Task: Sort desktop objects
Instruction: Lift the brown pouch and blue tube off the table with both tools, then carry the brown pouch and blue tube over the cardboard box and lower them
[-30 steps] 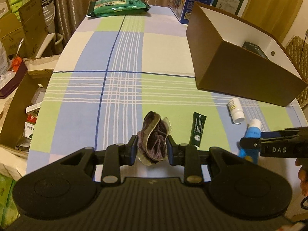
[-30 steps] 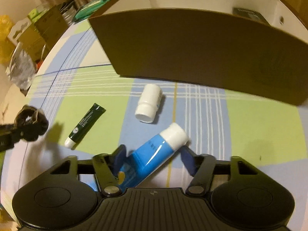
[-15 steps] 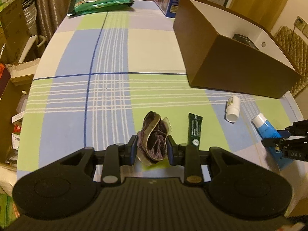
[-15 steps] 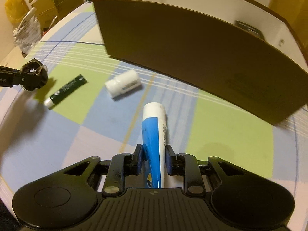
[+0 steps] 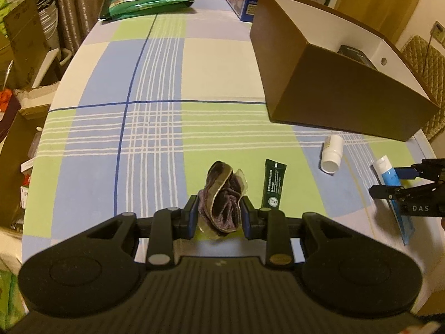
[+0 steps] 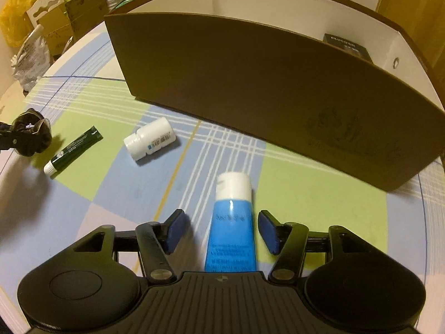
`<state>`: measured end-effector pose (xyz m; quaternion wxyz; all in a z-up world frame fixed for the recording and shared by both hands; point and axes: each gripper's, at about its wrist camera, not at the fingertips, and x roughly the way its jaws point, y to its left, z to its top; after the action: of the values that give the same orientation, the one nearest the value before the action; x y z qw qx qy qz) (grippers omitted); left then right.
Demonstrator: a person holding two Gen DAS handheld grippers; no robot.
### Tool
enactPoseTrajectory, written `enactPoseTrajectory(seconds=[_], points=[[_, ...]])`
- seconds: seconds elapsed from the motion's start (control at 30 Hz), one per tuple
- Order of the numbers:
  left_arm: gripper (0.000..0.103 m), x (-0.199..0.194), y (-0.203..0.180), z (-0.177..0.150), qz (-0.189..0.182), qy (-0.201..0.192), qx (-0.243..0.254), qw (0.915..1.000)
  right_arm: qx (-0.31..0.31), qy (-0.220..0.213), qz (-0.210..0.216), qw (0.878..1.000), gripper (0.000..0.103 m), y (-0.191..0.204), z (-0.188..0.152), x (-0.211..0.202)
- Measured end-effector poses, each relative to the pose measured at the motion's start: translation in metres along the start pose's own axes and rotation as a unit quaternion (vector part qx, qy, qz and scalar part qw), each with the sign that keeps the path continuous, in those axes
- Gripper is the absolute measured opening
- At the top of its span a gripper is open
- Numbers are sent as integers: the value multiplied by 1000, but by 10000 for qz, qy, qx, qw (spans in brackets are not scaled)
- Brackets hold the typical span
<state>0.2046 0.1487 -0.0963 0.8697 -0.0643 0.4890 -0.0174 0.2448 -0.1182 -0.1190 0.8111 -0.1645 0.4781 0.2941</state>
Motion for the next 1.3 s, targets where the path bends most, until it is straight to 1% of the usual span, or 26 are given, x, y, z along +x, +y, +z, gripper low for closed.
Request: enactPoseTrajectory(seconds=[0.17, 0.4, 0.43, 0.47, 0.5, 0.53, 0.63, 0.77, 0.93, 1.03, 1.3], points=[[26, -2, -6, -4, 162, 12, -136, 9998, -108, -66, 79, 9999, 55, -3, 3, 2], [26, -3, -17, -10, 289, 30, -233, 9993, -347, -205, 228, 9989, 54, -2, -5, -1], [26, -4, -18, -11, 298, 31, -247, 9992, -372, -201, 247, 9988, 51, -2, -5, -2], [26, -4, -20, -11, 304, 31, -259, 9992, -394, -197, 261, 9987, 41, -1, -5, -4], [26, -5, -21, -12, 311, 28, -266, 9992, -408, -186, 262, 9986, 36, -1, -6, -5], [26, -5, -22, -12, 320, 27, -271, 9991, -415, -173, 276, 9986, 27, -1, -6, -6], [26, -7, -26, -13, 324, 11, -302, 9990, -391, -199, 310, 9986, 27, -3, -10, -7], [26, -11, -32, -13, 289, -26, -288, 9992, -403, -133, 384, 9984, 26, -5, -14, -11], [26, -14, -43, -10, 207, -70, -211, 9995, -233, -76, 555, 9982, 26, -13, -20, -19], [26, -18, -51, -7, 133, -132, -134, 9997, -174, -164, 589, 9980, 26, -17, -22, -30], [26, -35, -76, 15, -113, -442, 182, 9988, 155, -706, 625, 9954, 26, -33, -11, -68]])
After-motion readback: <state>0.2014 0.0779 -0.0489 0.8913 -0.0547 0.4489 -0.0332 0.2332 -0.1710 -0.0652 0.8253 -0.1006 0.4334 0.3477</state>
